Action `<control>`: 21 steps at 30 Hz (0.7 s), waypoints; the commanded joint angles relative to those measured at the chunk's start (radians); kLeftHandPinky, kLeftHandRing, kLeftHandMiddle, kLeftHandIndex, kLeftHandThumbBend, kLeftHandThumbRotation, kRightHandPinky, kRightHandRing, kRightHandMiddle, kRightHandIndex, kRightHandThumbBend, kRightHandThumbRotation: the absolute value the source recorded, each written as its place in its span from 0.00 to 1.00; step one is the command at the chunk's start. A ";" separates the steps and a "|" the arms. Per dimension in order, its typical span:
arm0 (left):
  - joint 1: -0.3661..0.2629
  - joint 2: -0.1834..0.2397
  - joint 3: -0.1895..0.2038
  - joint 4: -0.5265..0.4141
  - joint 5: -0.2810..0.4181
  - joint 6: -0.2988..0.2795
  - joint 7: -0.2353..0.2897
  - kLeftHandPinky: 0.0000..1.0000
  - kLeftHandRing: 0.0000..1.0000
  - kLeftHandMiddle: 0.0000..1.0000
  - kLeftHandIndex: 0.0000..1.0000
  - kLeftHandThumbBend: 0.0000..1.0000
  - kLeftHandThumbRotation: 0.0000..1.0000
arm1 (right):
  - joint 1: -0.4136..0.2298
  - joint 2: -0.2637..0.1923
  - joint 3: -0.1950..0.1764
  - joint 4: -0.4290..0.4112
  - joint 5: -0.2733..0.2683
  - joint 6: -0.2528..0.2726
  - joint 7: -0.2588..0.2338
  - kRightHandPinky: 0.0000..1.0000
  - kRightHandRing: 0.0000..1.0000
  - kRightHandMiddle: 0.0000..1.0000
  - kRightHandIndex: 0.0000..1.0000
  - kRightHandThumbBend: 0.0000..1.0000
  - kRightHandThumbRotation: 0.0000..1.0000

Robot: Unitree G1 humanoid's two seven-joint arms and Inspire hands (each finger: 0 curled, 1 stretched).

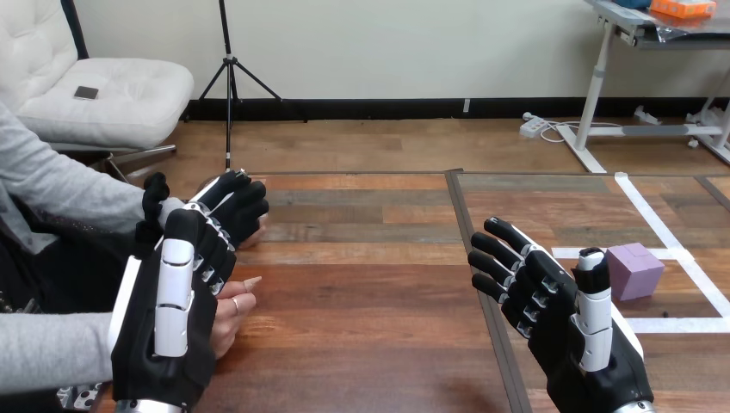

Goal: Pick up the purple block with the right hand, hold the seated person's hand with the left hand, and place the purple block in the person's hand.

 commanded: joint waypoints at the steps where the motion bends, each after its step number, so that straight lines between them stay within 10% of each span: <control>1: -0.032 -0.018 0.007 -0.024 0.006 0.000 0.007 0.91 0.84 0.82 0.82 0.52 0.98 | -0.046 0.012 -0.001 -0.037 0.012 -0.022 0.001 0.92 0.91 0.90 0.90 1.00 1.00; 21: -0.030 -0.015 0.006 -0.029 -0.031 0.018 -0.013 0.97 0.87 0.84 0.85 0.52 0.96 | -0.051 0.011 -0.003 -0.025 0.036 -0.018 0.021 0.91 0.91 0.90 0.91 1.00 1.00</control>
